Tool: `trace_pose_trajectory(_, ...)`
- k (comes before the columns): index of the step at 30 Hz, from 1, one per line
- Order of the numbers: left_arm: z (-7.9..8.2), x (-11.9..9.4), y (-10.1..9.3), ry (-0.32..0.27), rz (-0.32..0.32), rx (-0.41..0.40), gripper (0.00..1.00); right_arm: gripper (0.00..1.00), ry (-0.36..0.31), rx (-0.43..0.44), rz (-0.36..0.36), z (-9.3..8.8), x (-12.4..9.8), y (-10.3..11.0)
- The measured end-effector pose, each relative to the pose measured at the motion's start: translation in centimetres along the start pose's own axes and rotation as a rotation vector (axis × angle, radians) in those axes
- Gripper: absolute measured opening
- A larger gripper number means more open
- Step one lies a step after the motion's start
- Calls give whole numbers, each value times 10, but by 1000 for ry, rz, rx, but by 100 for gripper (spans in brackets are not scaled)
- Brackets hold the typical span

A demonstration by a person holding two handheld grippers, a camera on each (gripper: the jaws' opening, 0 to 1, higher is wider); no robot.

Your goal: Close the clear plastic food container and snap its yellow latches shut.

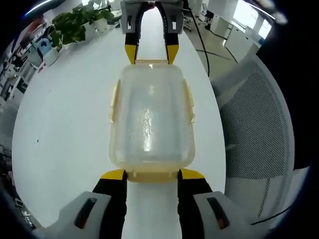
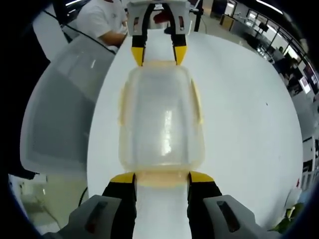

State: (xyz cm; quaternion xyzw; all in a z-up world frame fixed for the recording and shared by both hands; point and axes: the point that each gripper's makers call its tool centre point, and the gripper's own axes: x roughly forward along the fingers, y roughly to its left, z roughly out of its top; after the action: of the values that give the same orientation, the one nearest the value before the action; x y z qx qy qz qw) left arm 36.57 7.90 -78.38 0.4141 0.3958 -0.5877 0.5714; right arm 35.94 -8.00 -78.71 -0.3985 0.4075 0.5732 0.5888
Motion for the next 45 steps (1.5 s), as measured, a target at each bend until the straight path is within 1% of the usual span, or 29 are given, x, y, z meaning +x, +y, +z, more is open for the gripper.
trace_pose_trajectory(4,4,3,-1,0,-2,2,39,38,4,3,4,-5,-1,1)
trace_pose_trajectory(11,8,5,-1,6,-5,-4,39,38,-2,5,9,-9,-2,0)
trace_pose_trajectory(14,10,10,-2,11,-8,-4,39,38,8,2,20,-14,-1,1)
trace_pose_trajectory(19,14,13,0,14,-10,2,39,38,17,-2,21,-19,1,1)
trace_pose_trajectory(25,11,14,2,27,-10,2,39,38,6,6,19,-17,2,-2)
trace_pose_trajectory(29,8,15,1,37,-10,5,39,38,8,6,26,-16,5,0)
trace_pose_trajectory(32,10,16,-2,33,-16,8,39,38,17,-3,31,-19,7,4)
trace_pose_trajectory(37,9,17,-2,38,-11,13,39,38,8,1,25,-18,6,4)
trace_pose_trajectory(45,8,18,-1,40,-6,16,39,38,20,-7,24,-18,7,4)
